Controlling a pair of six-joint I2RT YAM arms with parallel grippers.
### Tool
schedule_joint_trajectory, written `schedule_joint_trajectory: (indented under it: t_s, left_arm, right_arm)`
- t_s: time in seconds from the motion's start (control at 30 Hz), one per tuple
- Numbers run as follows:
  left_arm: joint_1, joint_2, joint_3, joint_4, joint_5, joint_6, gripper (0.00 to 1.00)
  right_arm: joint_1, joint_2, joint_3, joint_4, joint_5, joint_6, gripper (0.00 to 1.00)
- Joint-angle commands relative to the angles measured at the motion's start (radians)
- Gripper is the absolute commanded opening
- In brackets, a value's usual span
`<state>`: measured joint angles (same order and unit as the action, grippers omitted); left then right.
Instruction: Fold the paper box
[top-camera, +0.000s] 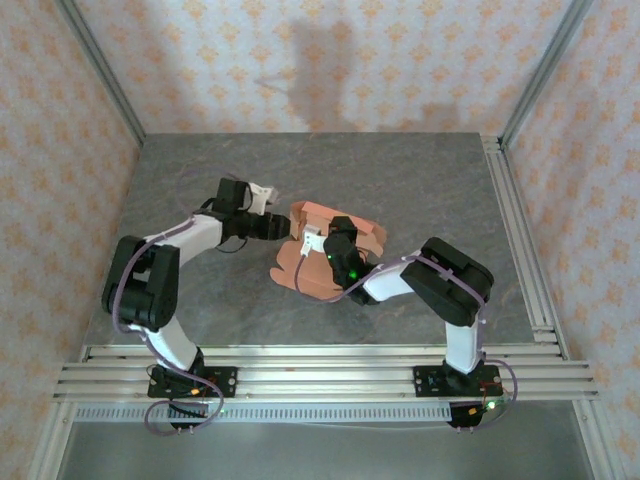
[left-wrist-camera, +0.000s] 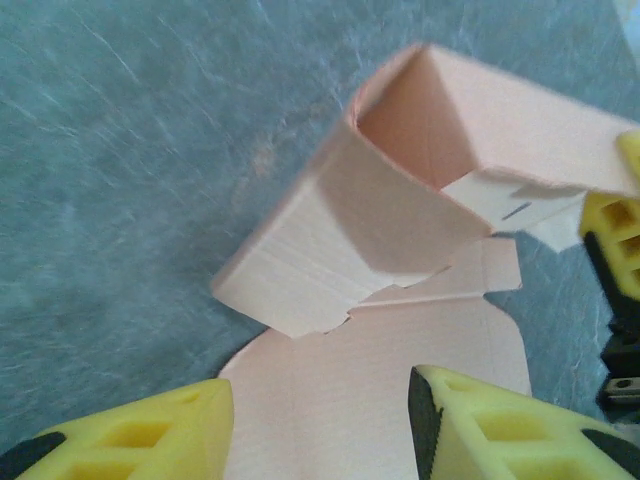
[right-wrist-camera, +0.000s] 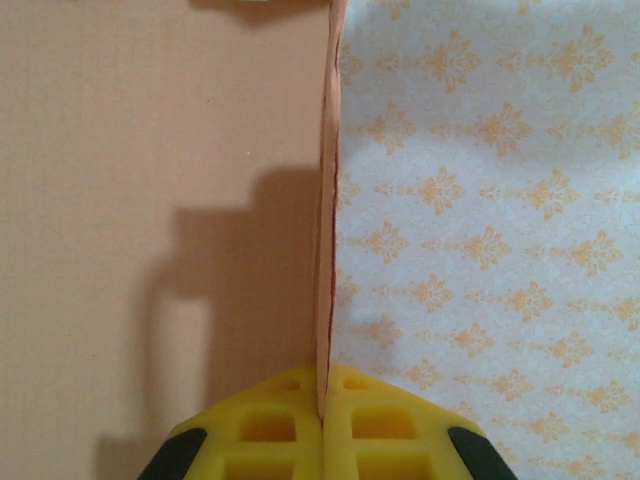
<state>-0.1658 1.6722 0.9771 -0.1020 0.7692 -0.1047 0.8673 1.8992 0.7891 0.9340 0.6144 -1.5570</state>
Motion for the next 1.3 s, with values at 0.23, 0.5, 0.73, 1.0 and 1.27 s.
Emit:
schedule_joint_trajectory:
  t_s: [0.23, 0.5, 0.73, 1.0, 1.27]
  left_arm:
    - [0.038, 0.054, 0.103, -0.036, -0.057, 0.032, 0.39]
    - [0.032, 0.152, 0.192, -0.081, -0.005, 0.058, 0.4]
    - [0.002, 0.187, 0.231, -0.137, 0.027, 0.113, 0.4]
    - [-0.009, 0.19, 0.221, -0.146, 0.048, 0.126, 0.4]
    - [-0.028, 0.215, 0.242, -0.147, 0.053, 0.125, 0.41]
  right_arm:
    - [-0.001, 0.011, -0.013, 0.027, 0.01, 0.008, 0.0]
    - [-0.001, 0.019, -0.005, 0.02, 0.007, 0.009, 0.0]
    - [-0.003, 0.03, -0.001, 0.018, 0.021, 0.014, 0.0]
    - [-0.004, 0.016, -0.008, -0.006, 0.018, 0.043, 0.0]
    - [-0.004, -0.027, 0.001, -0.104, -0.005, 0.101, 0.0]
